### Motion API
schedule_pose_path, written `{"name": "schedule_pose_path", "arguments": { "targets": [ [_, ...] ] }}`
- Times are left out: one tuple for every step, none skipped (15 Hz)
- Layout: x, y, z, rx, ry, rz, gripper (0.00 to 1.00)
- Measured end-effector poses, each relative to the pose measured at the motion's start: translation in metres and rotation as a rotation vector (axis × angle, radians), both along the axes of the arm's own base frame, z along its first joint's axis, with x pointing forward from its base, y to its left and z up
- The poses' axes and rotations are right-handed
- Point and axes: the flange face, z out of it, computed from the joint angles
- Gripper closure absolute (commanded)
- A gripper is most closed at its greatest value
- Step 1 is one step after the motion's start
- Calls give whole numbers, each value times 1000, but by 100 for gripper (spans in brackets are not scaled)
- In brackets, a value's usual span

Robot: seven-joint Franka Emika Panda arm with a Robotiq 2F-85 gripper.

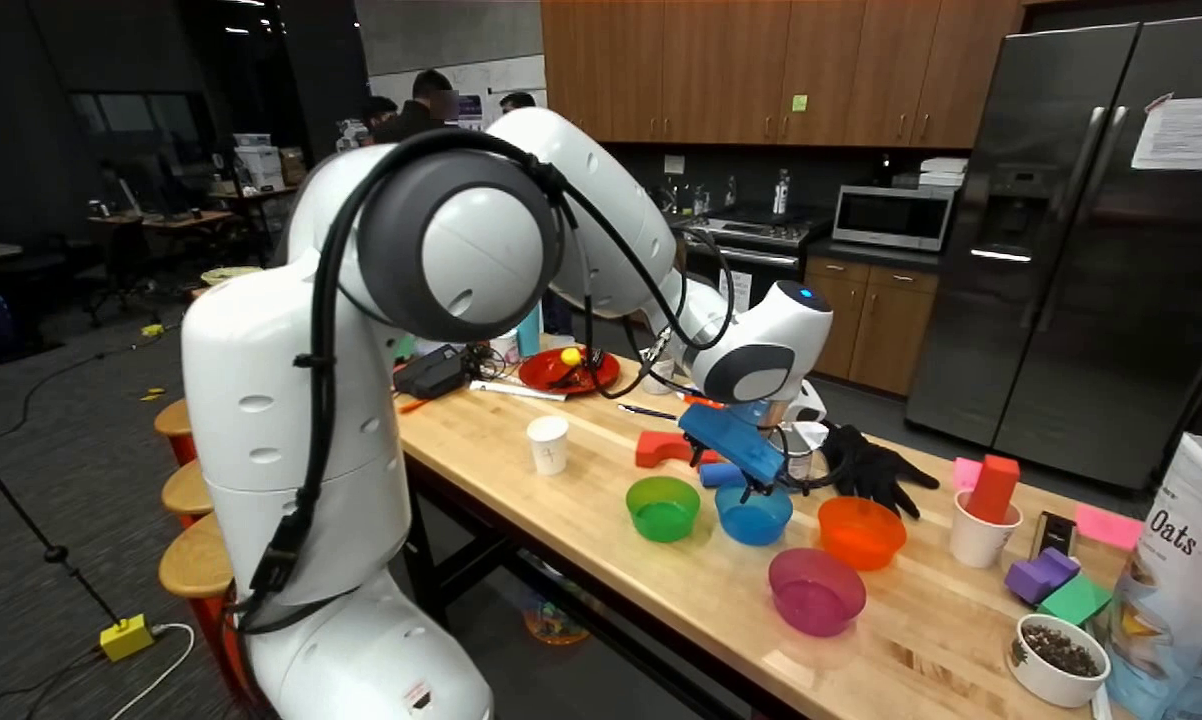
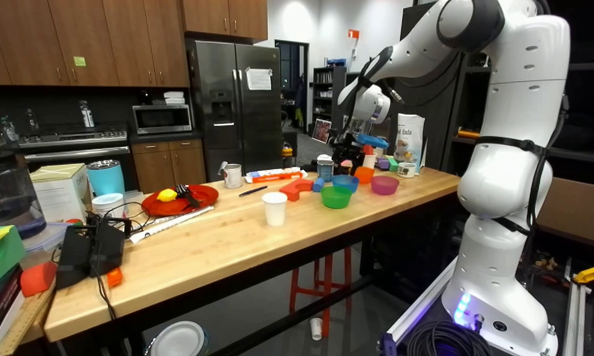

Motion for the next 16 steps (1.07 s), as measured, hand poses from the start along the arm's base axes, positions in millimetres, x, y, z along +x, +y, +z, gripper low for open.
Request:
{"name": "schedule_pose_path", "arguments": {
  "targets": [
    [4,-3,-5,7,12,-4,0],
    [7,-6,-8,11,23,-8,0],
    [9,-9,-10,14,31,-11,8],
    [11,-12,-12,17,38,-14,14],
    [14,-15,-13,19,43,-16,20],
    [16,-17,-13,23,49,-17,23],
    [18,-19,-14,26,55,-16,26],
    [21,-19,-16,29,61,-15,23],
    [24,-20,-17,32,67,-12,25],
    [26,-20,-19,35,72,-9,26],
    [29,-20,-21,38,78,-6,28],
    [32,-20,-23,41,83,-3,28],
    [34,-20,-25,43,88,-1,31],
    [36,-20,-26,46,92,1,35],
    [38,-20,-28,48,97,4,55],
    [40,-20,-30,51,102,6,55]
  ]
}}
